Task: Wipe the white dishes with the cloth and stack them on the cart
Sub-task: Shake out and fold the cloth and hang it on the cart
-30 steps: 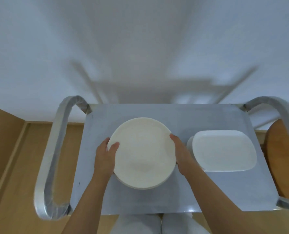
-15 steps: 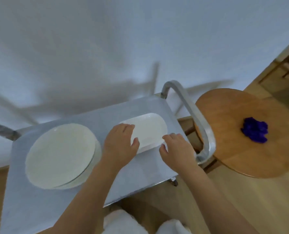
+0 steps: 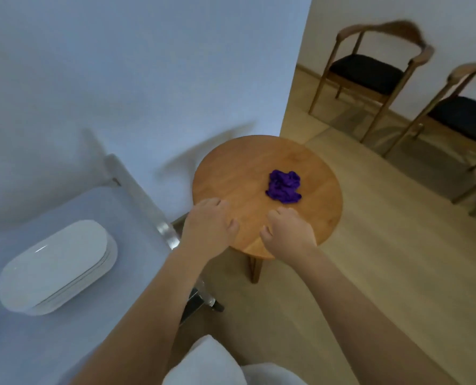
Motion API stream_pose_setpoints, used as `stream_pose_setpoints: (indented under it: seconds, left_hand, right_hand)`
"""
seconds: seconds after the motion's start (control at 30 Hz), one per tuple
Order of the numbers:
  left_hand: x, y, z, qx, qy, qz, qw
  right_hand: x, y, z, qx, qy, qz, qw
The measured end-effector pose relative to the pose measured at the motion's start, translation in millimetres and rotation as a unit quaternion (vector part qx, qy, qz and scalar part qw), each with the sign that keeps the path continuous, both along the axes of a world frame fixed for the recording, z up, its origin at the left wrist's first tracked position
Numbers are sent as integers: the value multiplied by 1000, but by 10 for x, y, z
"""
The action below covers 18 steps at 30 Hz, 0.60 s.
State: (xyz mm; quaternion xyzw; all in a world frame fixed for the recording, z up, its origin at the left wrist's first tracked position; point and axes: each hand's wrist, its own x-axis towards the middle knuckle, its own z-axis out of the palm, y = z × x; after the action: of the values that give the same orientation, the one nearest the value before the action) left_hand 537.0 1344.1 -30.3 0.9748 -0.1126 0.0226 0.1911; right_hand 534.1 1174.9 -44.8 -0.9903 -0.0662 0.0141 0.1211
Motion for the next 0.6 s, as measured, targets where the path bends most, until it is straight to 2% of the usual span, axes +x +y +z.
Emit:
stream_pose_setpoints:
  seconds: [0.23,0.6]
  left_hand:
    - [686,-603,-271,37,48,-51,997]
    - [1859,-1280,-1007,60,243,-49,967]
  right_hand:
    - [512,-635,-244,9,39,-44,998]
    - [1609,-1134,-815,1,167,-48,985]
